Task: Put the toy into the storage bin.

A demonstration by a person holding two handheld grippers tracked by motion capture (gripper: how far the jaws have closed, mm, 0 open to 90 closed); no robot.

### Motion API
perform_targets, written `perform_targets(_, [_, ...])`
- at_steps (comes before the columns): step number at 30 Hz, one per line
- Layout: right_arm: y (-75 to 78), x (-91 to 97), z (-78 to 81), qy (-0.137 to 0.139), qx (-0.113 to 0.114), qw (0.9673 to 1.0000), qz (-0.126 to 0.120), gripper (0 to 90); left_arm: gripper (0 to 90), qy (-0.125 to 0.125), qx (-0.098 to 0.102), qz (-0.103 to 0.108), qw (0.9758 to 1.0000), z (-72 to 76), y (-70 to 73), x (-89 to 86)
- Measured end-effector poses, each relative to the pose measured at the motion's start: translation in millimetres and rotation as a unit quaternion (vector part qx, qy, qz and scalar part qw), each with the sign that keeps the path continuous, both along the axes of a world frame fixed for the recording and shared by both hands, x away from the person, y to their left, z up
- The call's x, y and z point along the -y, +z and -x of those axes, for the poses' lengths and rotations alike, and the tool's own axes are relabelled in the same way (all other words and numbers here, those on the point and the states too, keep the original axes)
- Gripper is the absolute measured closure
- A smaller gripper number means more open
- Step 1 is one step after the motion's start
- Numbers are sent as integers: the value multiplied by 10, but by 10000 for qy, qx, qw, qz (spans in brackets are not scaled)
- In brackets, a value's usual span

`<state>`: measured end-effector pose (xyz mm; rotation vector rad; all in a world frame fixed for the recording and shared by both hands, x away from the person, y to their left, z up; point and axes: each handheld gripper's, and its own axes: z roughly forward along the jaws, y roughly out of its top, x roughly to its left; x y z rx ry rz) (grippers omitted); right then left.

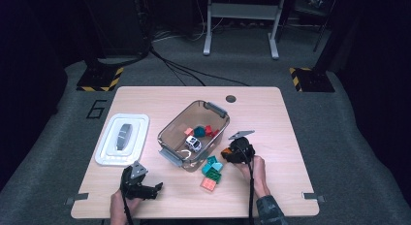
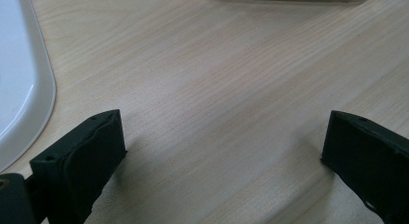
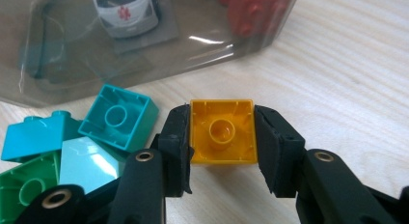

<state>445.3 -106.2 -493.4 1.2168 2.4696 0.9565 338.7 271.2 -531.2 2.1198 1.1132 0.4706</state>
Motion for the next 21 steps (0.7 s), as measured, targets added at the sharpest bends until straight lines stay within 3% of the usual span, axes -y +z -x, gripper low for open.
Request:
perform_targets(4, [69,36,-4,-69,76,9999,-109,589,11,-11,9,-20,10000,-1,1,-2])
perform_targets(21, [212,102,-15,-168,189,9996,-95,589,11,-6,31,-27,10000,-2,0,-2])
